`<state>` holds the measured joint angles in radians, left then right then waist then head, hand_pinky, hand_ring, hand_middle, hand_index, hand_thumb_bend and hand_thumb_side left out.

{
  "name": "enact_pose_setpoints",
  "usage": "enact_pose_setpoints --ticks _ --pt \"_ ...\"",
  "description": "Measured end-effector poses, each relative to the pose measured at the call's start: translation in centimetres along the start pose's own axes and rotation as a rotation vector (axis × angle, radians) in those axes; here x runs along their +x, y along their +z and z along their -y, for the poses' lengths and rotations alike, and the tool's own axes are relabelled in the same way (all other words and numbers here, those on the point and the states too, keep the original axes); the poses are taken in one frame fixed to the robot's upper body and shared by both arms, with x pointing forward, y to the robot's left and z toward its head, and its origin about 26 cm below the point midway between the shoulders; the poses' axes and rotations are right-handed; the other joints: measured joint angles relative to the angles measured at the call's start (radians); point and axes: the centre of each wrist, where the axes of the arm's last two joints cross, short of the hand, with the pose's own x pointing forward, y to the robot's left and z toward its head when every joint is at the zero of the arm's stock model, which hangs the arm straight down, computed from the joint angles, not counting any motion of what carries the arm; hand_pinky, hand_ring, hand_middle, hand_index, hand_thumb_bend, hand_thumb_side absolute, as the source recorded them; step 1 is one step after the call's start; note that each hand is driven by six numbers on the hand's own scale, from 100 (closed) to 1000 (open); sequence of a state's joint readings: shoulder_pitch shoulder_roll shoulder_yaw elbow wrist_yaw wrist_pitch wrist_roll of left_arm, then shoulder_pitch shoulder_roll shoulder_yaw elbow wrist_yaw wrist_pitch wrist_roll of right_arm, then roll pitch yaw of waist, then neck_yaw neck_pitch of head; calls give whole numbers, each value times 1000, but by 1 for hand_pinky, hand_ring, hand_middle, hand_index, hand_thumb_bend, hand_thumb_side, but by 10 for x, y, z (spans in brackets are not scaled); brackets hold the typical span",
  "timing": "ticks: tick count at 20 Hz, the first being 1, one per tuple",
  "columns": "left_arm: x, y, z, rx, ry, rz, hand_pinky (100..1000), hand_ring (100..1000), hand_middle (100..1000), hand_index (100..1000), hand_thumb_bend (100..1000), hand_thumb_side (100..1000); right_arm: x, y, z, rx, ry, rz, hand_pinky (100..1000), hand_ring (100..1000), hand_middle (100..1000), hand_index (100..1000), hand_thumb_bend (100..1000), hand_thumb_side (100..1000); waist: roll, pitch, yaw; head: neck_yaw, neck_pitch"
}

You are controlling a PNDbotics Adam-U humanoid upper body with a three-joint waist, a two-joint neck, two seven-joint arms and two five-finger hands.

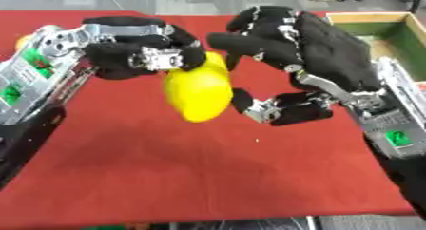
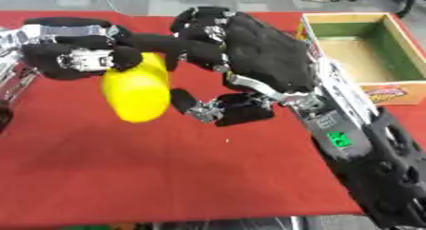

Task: Pick up the objects with one hand, pass them to the other hand, and then place them into the box on the other side of the table.

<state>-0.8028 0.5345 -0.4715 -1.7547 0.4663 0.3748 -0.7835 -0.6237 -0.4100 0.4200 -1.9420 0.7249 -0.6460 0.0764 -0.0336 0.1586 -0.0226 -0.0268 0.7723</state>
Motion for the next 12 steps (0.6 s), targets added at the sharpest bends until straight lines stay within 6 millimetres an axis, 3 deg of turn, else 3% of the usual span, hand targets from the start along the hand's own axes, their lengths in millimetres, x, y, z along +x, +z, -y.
enact_pose_setpoints --ticks 12 --pt "8 -1 0 9 -2 49 593 493 436 605 100 568 0 0 0 8 18 1 724 561 528 958 100 230 0 2 -1 0 0"
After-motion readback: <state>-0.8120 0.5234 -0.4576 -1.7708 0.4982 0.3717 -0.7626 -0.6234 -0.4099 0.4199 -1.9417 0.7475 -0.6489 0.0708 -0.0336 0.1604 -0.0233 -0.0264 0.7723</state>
